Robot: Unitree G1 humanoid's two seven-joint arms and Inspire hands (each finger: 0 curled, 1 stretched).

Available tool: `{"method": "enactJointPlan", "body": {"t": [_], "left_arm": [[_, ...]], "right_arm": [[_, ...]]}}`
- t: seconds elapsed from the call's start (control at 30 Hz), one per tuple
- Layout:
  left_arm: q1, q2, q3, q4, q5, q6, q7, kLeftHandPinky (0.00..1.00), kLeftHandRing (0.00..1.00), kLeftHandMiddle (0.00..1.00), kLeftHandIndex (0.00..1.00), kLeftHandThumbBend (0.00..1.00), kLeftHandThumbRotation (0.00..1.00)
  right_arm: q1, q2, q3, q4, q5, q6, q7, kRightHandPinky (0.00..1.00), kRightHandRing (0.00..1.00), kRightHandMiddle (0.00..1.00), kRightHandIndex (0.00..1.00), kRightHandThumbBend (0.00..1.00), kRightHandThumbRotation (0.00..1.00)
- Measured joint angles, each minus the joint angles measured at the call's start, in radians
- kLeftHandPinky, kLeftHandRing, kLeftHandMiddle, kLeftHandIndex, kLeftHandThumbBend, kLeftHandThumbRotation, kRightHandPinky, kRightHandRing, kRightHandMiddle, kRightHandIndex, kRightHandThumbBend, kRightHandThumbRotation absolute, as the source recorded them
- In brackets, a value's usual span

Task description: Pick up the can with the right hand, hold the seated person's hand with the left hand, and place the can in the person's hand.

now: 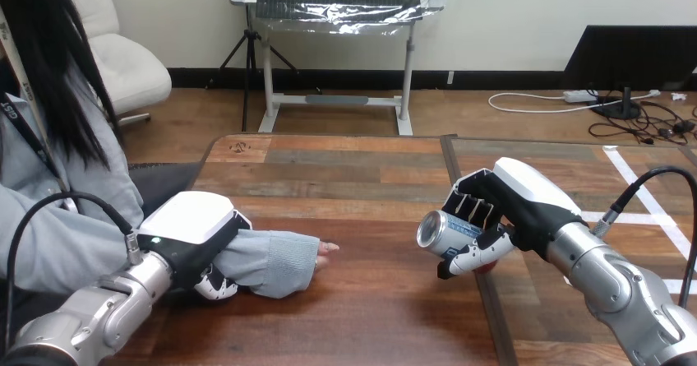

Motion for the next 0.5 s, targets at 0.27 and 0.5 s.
{"method": "enactJointPlan", "body": {"t": [0.27,0.5], "left_arm": [[0.001,0.0,0.0,0.0,-0.011,-0.006,0.0,0.38,0.42,0.47,0.5,0.85,0.0],[0.004,0.0,0.0,-0.003,-0.023,-0.007,0.0,0.39,0.42,0.46,0.49,0.84,0.0]], "right_arm": [[0.0,0.0,0.0,0.0,0.0,0.006,0.001,0.4,0.43,0.49,0.48,0.84,0.0],[0.0,0.001,0.0,0.0,0.0,0.006,0.001,0.4,0.43,0.49,0.48,0.84,0.0]]}}
